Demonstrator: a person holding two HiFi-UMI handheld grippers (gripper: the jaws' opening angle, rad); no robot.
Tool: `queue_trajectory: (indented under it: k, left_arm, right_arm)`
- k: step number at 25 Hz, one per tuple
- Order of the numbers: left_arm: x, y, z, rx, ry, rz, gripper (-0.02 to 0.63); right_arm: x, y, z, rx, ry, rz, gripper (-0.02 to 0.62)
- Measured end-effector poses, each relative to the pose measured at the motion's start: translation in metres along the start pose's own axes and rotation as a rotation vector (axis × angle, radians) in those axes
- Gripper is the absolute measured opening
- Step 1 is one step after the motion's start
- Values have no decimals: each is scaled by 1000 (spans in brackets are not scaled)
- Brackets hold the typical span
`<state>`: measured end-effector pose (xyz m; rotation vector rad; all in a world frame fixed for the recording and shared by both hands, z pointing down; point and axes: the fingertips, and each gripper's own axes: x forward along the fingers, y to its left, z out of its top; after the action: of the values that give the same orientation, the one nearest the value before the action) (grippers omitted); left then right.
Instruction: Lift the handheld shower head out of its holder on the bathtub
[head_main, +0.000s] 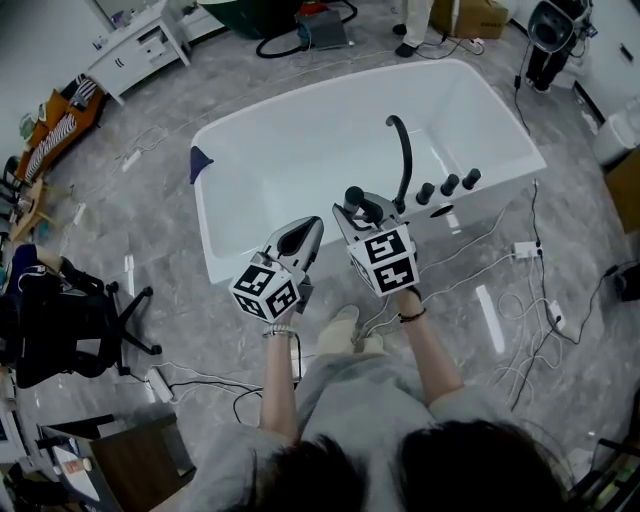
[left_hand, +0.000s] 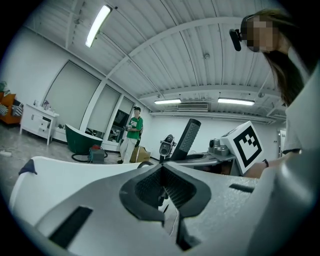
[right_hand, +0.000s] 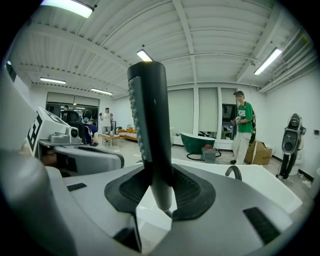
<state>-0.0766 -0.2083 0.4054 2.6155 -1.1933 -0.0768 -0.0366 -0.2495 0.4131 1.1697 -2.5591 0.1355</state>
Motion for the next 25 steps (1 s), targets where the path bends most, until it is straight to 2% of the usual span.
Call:
queue_trajectory:
  k: [10, 25]
  left_arm:
    - [-22, -19, 14, 42, -18, 0, 5]
    - [-38, -23, 29, 72, -54, 18, 5]
  right_arm:
    - [-22, 22, 18, -40, -30, 52, 132]
    - [-29, 34, 28, -57, -54, 66, 132]
